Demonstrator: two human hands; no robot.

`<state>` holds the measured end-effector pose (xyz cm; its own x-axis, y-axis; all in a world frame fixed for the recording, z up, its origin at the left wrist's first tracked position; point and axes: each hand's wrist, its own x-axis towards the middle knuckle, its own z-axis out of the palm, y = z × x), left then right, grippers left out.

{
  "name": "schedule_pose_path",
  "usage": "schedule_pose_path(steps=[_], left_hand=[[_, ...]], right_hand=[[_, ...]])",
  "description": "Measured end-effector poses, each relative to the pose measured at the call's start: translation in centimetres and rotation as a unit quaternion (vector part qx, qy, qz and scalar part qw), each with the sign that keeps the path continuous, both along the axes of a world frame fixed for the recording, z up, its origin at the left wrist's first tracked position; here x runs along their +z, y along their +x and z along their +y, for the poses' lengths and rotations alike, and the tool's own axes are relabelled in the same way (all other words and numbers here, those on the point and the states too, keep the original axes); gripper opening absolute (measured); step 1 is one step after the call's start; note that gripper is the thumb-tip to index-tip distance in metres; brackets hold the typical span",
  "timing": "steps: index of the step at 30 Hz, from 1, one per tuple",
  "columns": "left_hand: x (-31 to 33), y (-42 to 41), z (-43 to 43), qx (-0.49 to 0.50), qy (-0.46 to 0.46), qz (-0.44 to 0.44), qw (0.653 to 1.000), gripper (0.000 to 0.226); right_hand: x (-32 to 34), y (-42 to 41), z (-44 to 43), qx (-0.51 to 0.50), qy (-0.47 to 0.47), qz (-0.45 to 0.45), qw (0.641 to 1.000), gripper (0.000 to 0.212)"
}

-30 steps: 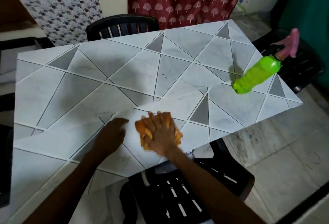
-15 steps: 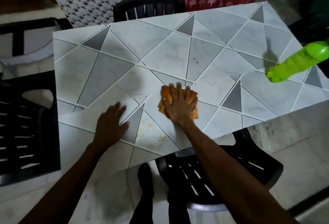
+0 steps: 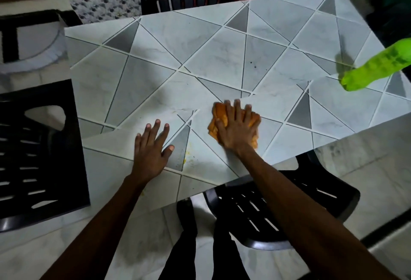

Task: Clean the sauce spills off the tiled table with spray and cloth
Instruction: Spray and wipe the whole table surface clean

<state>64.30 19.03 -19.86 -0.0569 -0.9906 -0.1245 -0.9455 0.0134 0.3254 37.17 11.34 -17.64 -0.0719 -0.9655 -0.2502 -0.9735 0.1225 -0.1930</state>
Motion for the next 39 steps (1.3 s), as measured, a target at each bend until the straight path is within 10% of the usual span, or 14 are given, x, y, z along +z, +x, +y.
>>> schedule_pose_path(steps=[9,20,29,39], left_hand=[[0.8,-0.1,-0.1,-0.014,0.021,-0.014,1.0,0.068],[1.7,-0.5,-0.4,-0.008,0.047,-0.023,0.999,0.065],[3.6,-0.5,0.6,0.003,0.034,0.02,0.999,0.062],[2.9,5.8,6.7,0.12,0.051,-0.007,0.991,0.081]], right_hand=[[1.5,1.7,13.6,0.194,-0.008,-0.005,0.981,0.069],[1.1,-8.4,8.6,-0.081,0.039,0.002,0.996,0.078],[1.7,3.3,18.4,0.306,-0.003,-0.036,0.951,0.074],[1.2,-6.0,4.6,0.058,0.063,-0.005,0.996,0.069]])
